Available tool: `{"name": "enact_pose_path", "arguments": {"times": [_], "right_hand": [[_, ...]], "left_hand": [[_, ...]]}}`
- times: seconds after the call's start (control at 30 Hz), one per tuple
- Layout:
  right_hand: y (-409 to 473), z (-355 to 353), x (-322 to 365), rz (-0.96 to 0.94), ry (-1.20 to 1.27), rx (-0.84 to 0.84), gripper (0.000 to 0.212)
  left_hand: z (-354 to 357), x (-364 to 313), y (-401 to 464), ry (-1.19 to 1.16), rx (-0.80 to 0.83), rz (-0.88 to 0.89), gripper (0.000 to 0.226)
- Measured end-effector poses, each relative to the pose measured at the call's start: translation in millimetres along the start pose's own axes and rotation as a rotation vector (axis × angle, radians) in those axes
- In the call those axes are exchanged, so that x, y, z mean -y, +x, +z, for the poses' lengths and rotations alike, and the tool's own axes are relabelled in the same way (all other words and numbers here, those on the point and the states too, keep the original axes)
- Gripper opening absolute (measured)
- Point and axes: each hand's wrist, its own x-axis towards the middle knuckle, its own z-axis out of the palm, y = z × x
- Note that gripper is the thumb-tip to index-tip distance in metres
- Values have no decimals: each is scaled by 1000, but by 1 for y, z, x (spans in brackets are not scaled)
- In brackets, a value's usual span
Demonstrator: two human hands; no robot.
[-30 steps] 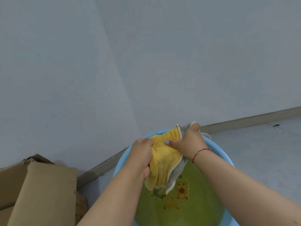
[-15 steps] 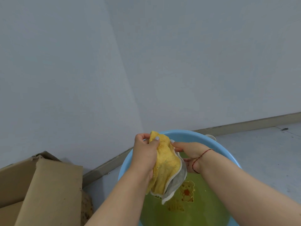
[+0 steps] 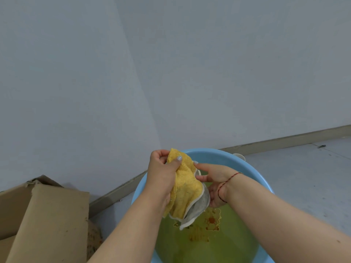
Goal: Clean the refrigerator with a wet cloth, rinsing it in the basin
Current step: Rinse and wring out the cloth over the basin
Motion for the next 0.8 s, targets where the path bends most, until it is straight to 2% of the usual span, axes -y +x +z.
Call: {"name": "enact_pose_path", "arguments": {"times": [0.2, 0.27, 0.33, 0.4, 0.47, 0.53, 0.6, 0.67, 0.8], "right_hand": [[-3, 0, -4, -15, 51, 60, 46], [-8, 0, -2, -115, 80, 89, 32], [-13, -3, 8, -307, 113, 105, 18], [-20, -6, 22, -545, 75, 69, 17], [-25, -6, 30, -713, 7, 73, 21], [-25, -5, 32, -785, -61, 81, 23], [-24, -5, 32, -804, -137, 82, 24], [-28, -10, 33, -791, -208, 93, 23], [-32, -24, 39, -793, -223, 51, 33]], "left_hand": [[3, -2, 0, -5, 16, -1, 26], [0, -4, 1, 11, 11, -2, 28], [-7, -5, 4, 0, 0, -35, 34], [-16, -8, 7, -164, 14, -169, 48], [-22, -10, 7, -447, 105, -430, 55], [-24, -8, 2, -657, 232, -696, 52], [-22, -4, -5, -669, 328, -849, 54], [-19, -1, -6, -552, 357, -821, 47], [-16, -2, 9, -466, 175, -355, 29]]}}
